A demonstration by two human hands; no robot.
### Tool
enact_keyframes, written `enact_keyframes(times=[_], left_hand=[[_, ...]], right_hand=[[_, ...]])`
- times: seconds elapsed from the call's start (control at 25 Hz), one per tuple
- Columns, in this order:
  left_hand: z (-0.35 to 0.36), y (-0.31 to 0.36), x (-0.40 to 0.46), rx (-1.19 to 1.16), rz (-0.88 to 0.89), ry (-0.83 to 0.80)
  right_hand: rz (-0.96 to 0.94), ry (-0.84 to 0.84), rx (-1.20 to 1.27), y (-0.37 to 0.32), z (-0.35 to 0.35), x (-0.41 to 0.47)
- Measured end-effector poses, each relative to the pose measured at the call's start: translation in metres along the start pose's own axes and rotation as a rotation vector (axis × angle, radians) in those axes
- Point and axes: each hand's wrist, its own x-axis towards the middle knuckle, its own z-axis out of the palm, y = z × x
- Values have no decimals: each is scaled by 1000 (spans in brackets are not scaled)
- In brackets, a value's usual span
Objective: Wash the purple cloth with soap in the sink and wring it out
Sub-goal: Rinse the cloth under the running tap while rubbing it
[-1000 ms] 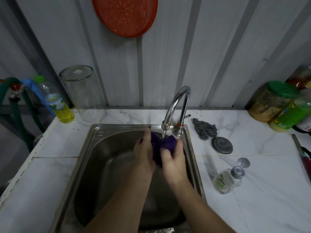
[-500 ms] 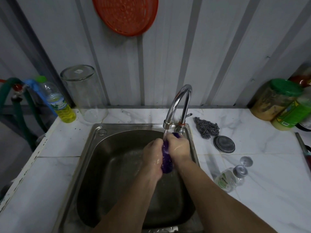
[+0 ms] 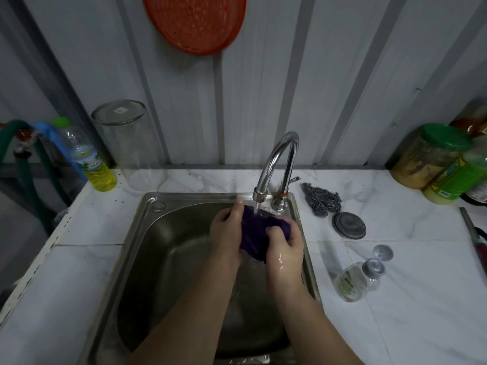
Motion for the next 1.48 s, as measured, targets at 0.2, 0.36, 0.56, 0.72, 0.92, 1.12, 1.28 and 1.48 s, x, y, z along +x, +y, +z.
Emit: enact_keyframes(times=[0.2, 0.36, 0.56, 0.72, 0.92, 1.12, 1.28, 1.48], left_hand=[[-14, -3, -3, -91, -260, -328], [-1, 1, -8, -118, -260, -183], [5, -3, -7, 37, -110, -143], [6, 4, -5, -12, -200, -25], [-6, 9, 6, -18, -242, -78], [3, 6, -1, -29, -206, -100], [2, -3, -4, 7, -140, -118], [-1, -4, -6, -135, -212, -77]], right_hand=[[-835, -191, -930, 8, 1, -8], [-441, -90, -812, -2, 27, 29], [406, -5, -495, 2, 20, 80], [156, 51, -307, 14, 8, 45], [-551, -173, -601, 17, 9, -8], [-271, -19, -650, 0, 30, 31], [112, 57, -617, 6, 27, 72], [444, -2, -181, 13, 5, 58]])
